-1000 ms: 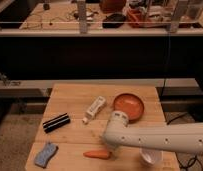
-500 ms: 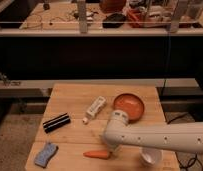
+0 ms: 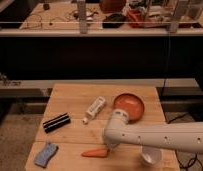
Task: Drag the pepper across the table
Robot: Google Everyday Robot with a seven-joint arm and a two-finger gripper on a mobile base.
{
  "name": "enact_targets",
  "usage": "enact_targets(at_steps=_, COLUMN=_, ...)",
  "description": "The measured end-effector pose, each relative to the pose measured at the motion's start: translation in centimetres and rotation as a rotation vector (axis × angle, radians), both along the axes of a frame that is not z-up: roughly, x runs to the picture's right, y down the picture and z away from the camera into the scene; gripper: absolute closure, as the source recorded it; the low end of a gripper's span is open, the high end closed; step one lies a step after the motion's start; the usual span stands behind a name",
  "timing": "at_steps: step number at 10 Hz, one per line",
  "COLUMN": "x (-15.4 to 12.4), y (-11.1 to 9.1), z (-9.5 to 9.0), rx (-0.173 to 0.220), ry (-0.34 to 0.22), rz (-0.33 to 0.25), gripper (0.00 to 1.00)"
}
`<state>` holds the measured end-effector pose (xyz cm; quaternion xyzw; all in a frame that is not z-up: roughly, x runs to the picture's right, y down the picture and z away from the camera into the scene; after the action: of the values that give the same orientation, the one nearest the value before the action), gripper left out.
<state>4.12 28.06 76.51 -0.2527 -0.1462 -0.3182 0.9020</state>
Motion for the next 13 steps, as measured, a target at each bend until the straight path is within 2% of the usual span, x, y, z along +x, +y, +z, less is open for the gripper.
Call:
enact_targets(at_steps=2, x=0.1, y=-0.2, z=0.2, rx=-0.002, ry=0.007, rz=0.01, gripper=0.76)
enact_targets(at_steps=3, x=0.2, y=-1.1, z=0.6, rx=0.0, ry=0.013, rz=0.017, gripper=0.88)
enact_targets(at_steps=5, x=0.9, y=-2.2, z=1.4, rx=0.0, ry=0.024, rz=0.035, gripper=1.0)
enact_targets(at_steps=9, x=2.5, y=-1.8, z=0.5, rx=-0.001, ry=0.049, rz=0.083, gripper=1.0)
enact_targets(at_steps=13, x=4.2, y=-2.9, z=1.2, rx=0.0, ry=0.078, rz=0.119, gripper=1.0)
